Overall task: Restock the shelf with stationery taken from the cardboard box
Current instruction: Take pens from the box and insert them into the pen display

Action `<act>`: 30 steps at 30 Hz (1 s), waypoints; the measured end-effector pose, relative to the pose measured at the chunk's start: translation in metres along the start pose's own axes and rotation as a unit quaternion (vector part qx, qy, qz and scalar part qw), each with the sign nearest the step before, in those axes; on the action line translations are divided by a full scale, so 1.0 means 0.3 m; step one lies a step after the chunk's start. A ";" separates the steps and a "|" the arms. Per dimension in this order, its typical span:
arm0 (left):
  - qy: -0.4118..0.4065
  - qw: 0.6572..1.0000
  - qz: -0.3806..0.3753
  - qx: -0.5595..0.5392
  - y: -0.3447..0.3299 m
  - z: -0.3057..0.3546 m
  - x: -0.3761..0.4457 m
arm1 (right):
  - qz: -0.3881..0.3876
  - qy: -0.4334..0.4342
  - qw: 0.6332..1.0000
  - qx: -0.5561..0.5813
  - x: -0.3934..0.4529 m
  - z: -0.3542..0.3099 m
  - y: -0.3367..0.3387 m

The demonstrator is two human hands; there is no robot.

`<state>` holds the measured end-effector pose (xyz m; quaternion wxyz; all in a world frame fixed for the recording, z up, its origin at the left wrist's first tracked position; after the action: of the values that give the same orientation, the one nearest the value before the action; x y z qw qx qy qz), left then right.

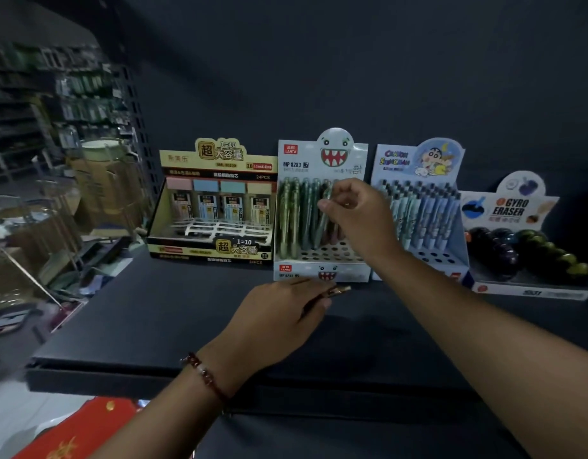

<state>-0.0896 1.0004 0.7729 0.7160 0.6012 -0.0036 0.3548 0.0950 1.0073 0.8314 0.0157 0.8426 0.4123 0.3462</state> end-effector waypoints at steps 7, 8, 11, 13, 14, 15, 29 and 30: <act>-0.002 1.000 0.004 -0.016 -0.007 -0.011 0.004 | -0.016 -0.020 0.999 -0.027 0.016 0.037 -0.016; -0.003 1.000 0.003 -0.018 -0.007 -0.011 0.006 | -0.023 -0.020 0.999 -0.034 0.022 0.036 -0.016; -0.005 1.000 0.008 -0.022 -0.007 -0.012 0.006 | -0.060 -0.025 0.997 -0.050 0.037 0.047 -0.023; -0.006 0.999 0.011 -0.029 -0.007 -0.011 0.003 | -0.065 -0.030 0.996 -0.059 0.042 0.061 -0.025; -0.005 0.999 0.011 -0.036 -0.007 -0.010 0.002 | -0.059 -0.034 0.996 -0.063 0.044 0.066 -0.023; -0.003 0.999 0.012 -0.043 -0.008 -0.010 0.002 | -0.054 -0.040 0.996 -0.062 0.045 0.069 -0.020; -0.036 0.994 0.029 -0.097 -0.012 0.004 0.002 | -0.177 -0.159 0.963 0.125 -0.391 -0.032 0.163; -0.049 0.995 0.028 -0.083 -0.014 0.010 -0.002 | -0.174 -0.149 0.967 0.111 -0.408 -0.030 0.169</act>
<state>-0.0866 0.9974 0.7698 0.7522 0.5559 -0.0845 0.3435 0.0729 0.8851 0.7840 0.0434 0.7963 0.5816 0.1603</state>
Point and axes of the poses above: each hand's wrist, its own x-axis towards the middle knuckle, its own y-axis out of the back of the hand, z = x × y, the point moved 1 cm from there along x, towards the middle knuckle, and after that the axes turned 1 degree about y, right-handed, at the moved point
